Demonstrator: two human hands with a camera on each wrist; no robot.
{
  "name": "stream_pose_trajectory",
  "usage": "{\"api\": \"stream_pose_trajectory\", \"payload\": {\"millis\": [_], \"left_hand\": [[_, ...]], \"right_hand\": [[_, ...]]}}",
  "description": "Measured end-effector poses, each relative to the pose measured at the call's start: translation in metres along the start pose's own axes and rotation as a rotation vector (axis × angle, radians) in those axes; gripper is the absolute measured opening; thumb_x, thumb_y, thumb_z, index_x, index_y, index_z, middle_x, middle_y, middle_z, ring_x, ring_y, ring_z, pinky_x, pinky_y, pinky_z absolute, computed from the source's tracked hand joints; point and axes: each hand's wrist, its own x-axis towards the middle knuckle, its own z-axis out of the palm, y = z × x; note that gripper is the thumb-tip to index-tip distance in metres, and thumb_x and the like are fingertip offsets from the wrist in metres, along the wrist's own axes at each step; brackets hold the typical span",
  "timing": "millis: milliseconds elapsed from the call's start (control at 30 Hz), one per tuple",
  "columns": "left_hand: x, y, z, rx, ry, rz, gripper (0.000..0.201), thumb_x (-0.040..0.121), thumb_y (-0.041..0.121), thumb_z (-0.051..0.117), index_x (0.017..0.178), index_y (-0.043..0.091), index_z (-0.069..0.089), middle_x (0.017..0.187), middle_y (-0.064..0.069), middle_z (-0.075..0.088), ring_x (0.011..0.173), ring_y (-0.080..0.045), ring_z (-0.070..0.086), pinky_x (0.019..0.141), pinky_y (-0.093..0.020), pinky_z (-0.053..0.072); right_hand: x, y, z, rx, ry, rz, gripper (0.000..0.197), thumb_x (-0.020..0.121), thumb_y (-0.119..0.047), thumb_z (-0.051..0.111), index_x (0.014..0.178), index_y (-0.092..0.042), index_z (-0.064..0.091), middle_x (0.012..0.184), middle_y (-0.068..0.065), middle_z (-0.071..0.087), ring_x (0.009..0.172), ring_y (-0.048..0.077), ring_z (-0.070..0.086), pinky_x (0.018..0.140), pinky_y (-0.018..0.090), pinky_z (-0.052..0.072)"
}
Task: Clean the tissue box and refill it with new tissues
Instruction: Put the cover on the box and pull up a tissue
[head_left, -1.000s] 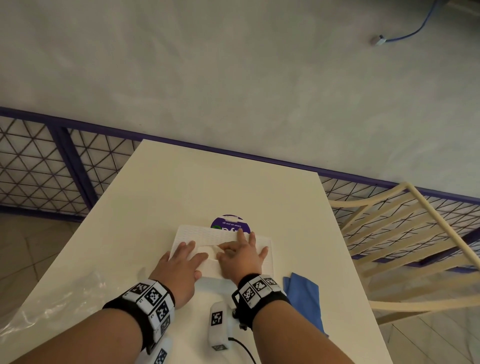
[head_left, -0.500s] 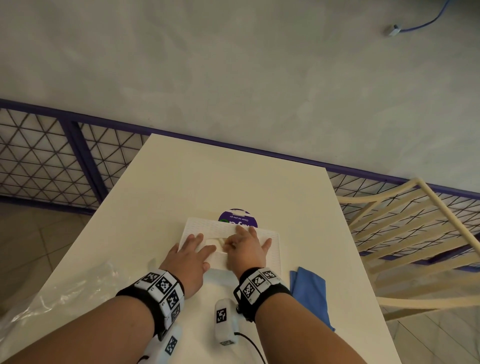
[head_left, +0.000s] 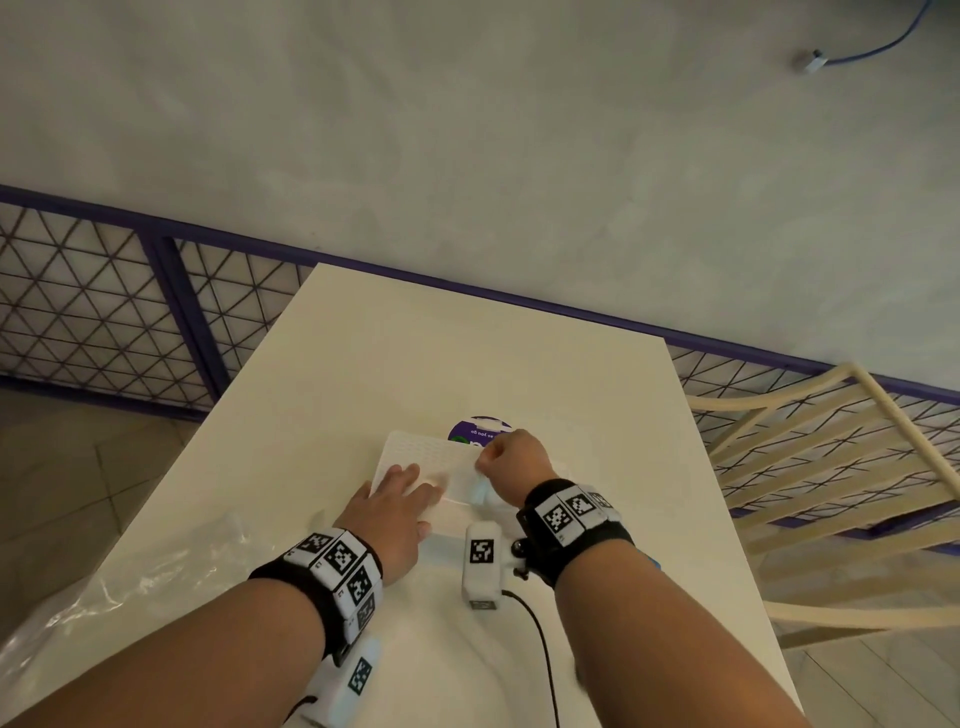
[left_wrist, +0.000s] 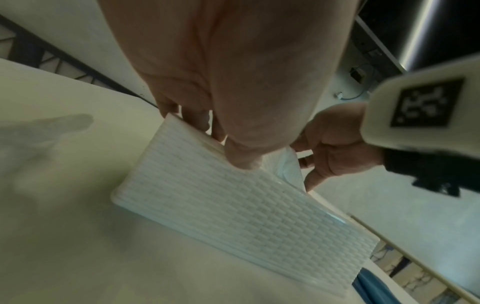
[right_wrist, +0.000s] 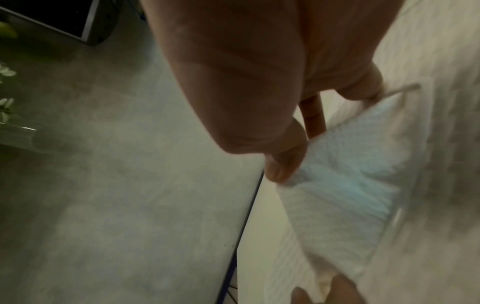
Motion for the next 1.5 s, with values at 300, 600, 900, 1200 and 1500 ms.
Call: {"api": "stream_pose_trajectory", "payload": {"millis": [300, 600, 900, 1200, 1500], "left_hand": [[0.002, 0.001, -0.002, -0.086, 0.044, -0.004, 0.049, 0.098, 0.027, 0.042, 0.144, 0.029, 0.025, 0.159, 0.001, 0.005, 0.146, -0.017, 0.002, 0.118, -0.042, 0.01], [0.001, 0.001, 0.001, -0.045, 0.036, -0.005, 0.051, 0.1, 0.029, 0.035, 0.148, 0.03, 0.017, 0.16, 0.003, -0.003, 0.147, -0.017, -0.006, 0.118, -0.04, 0.004], [-0.038, 0.007, 0.011, 0.137, 0.346, 0.098, 0.049, 0.085, 0.036, 0.06, 0.131, 0.021, 0.052, 0.144, -0.007, 0.045, 0.13, -0.02, 0.046, 0.111, -0.048, 0.015], [-0.053, 0.016, 0.011, 0.277, -0.056, -0.026, 0.073, 0.096, 0.046, 0.035, 0.148, 0.031, -0.015, 0.159, -0.002, -0.018, 0.146, -0.025, -0.01, 0.116, -0.052, -0.007], [-0.021, 0.017, -0.006, 0.227, -0.108, -0.032, 0.072, 0.095, 0.041, 0.04, 0.149, 0.035, -0.008, 0.16, 0.001, -0.012, 0.147, -0.024, -0.007, 0.115, -0.057, -0.003]], "right_hand": [[-0.013, 0.007, -0.007, 0.276, 0.023, 0.055, 0.03, 0.082, 0.0, 0.058, 0.059, -0.019, 0.055, 0.075, 0.003, 0.059, 0.079, 0.021, 0.054, 0.075, 0.03, 0.045], [-0.018, -0.001, -0.001, 0.305, 0.055, 0.022, 0.03, 0.084, -0.003, 0.056, 0.058, -0.018, 0.052, 0.069, -0.004, 0.052, 0.073, 0.017, 0.052, 0.062, 0.021, 0.04], [-0.045, 0.044, -0.041, -0.006, 0.116, -0.004, 0.032, 0.087, -0.014, 0.059, 0.117, -0.026, 0.063, 0.136, 0.0, 0.049, 0.125, 0.018, 0.05, 0.104, 0.023, 0.035], [-0.094, 0.093, 0.014, -0.416, -0.102, -0.036, 0.051, 0.102, -0.024, 0.034, 0.151, -0.026, 0.019, 0.162, -0.001, 0.007, 0.149, 0.018, 0.002, 0.118, 0.028, 0.015], [-0.065, 0.086, -0.003, -0.523, -0.145, 0.0, 0.053, 0.101, -0.023, 0.034, 0.151, -0.026, 0.017, 0.162, 0.001, 0.007, 0.149, 0.02, 0.005, 0.118, 0.034, 0.019]]}}
